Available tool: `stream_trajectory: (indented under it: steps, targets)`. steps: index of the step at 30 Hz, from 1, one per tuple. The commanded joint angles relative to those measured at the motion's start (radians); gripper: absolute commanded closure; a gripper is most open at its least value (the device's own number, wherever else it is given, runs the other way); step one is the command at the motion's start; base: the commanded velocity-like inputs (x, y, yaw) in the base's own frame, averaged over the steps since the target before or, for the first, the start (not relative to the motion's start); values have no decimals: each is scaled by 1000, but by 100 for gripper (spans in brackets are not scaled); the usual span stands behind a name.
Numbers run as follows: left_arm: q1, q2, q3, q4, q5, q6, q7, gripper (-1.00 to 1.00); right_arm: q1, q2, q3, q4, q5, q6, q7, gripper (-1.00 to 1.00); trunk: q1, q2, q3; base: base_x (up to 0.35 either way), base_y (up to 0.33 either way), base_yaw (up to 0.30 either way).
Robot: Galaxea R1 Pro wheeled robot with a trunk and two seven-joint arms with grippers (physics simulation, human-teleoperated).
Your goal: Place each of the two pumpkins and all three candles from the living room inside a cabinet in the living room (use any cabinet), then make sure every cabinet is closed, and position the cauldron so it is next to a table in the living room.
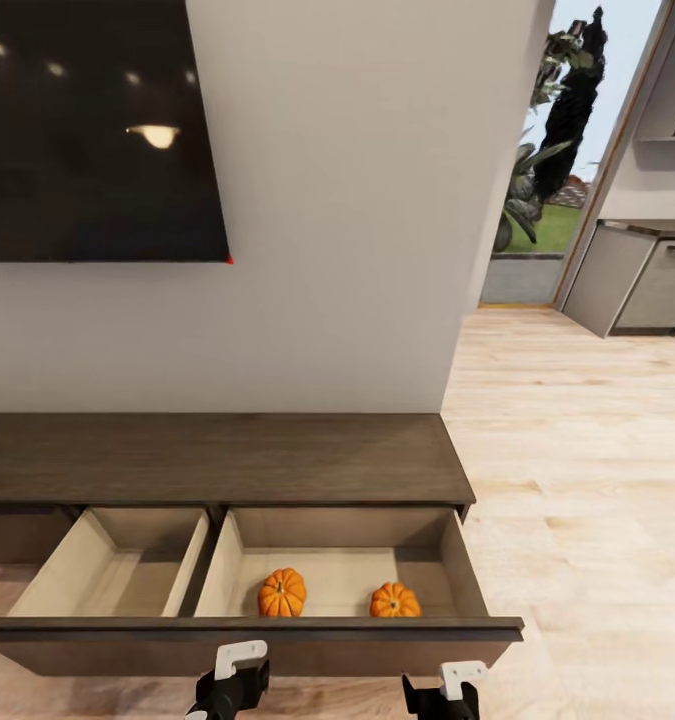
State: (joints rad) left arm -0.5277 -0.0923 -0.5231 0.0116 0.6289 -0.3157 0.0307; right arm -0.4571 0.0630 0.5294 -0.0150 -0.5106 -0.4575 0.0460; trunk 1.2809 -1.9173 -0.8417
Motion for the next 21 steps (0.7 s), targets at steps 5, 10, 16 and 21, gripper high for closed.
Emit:
stream_trajectory:
  steps: [5, 10, 16, 21]
  targets:
    - [0, 0, 0, -1, 0, 0, 0, -100, 0, 3, 0, 0, 1, -1, 0, -100, 0, 0, 0, 297, 0, 0]
    - [0, 0, -1, -3, -5, 0, 1, -100, 0, 2, 1, 0, 1, -3, 0, -100, 0, 0, 0, 120, 0, 0]
    - [0, 0, -3, -4, -8, 0, 3, -100, 0, 2, 1, 0, 1, -3, 0, -100, 0, 0, 0, 5, 0, 0]
    - [0, 1, -3, -4, -20, 0, 3, -100, 0, 3, 1, 0, 3, -3, 0, -100, 0, 0, 0, 203, 0, 0]
